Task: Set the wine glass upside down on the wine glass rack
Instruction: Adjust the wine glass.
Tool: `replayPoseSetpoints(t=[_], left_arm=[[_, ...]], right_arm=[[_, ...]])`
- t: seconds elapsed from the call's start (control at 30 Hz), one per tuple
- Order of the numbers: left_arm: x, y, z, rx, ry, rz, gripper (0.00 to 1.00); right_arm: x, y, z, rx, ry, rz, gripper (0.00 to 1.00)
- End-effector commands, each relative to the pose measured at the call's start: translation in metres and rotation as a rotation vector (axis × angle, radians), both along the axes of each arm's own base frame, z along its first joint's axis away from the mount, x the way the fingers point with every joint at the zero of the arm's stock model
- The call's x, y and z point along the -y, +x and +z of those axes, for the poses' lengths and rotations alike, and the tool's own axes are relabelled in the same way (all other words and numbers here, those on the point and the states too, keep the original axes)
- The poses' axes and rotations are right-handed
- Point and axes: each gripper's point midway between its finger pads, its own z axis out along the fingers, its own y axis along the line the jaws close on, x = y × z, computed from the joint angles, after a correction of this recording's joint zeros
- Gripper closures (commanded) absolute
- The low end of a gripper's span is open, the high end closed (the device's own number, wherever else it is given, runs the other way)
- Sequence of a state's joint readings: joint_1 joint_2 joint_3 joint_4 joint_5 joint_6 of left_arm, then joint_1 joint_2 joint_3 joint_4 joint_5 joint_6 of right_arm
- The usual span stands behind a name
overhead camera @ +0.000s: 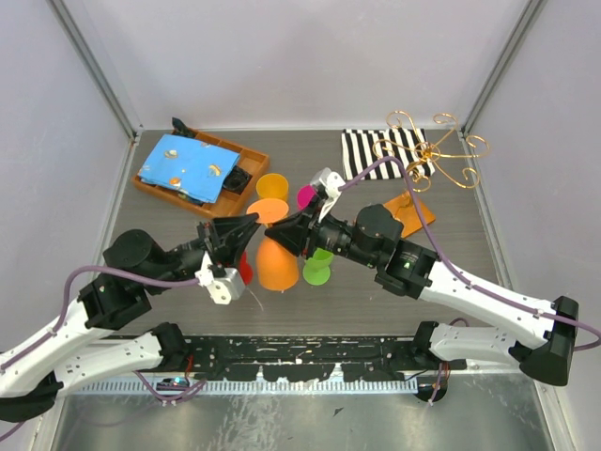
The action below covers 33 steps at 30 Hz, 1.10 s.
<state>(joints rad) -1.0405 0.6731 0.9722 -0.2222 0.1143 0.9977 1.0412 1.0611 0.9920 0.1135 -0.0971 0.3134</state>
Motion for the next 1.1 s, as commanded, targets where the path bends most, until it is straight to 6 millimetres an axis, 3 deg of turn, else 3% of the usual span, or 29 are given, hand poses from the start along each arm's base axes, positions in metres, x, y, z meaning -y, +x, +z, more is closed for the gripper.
replayPoseSetpoints(t=[0.0,0.07,0.27,0.7,0.8,0.87,0.9,0.93,1.0,1.07], left_arm=[[-0.001,0.0,0.011,0.014,-0.056,0.0,0.84],[-0.001,0.0,0.011,0.014,-0.056,0.004,0.9],[-0.001,0.002,0.009,0.011,-0.052,0.011,0.75],[0.002,0.007,0.004,0.005,-0.038,0.029,0.76],[0.002,0.008,0.004,0.005,-0.037,0.033,0.82],[0.002,0.009,0.004,0.005,-0.037,0.034,0.91],[0.002,0.009,0.005,0.008,-0.04,0.038,1.0],[0.002,0.009,0.006,0.009,-0.042,0.038,1.0],[0.001,0.009,0.006,0.013,-0.044,0.041,1.0],[0.001,0.01,0.006,0.02,-0.046,0.044,1.0]], right_arm=[[0.002,0.0,0.033,0.045,0.103,-0.01,0.99],[0.001,-0.001,0.034,0.046,0.104,-0.007,0.99],[0.002,-0.002,0.035,0.055,0.1,-0.002,0.99],[0.005,-0.013,0.041,0.099,0.117,0.044,0.99],[0.007,-0.014,0.042,0.104,0.119,0.045,1.0],[0.007,-0.012,0.04,0.101,0.116,0.038,0.99],[0.008,-0.011,0.038,0.099,0.115,0.028,0.99],[0.009,-0.011,0.038,0.098,0.116,0.024,0.99],[0.01,-0.009,0.036,0.093,0.115,0.014,0.89],[0.009,-0.008,0.035,0.088,0.114,0.012,0.67]])
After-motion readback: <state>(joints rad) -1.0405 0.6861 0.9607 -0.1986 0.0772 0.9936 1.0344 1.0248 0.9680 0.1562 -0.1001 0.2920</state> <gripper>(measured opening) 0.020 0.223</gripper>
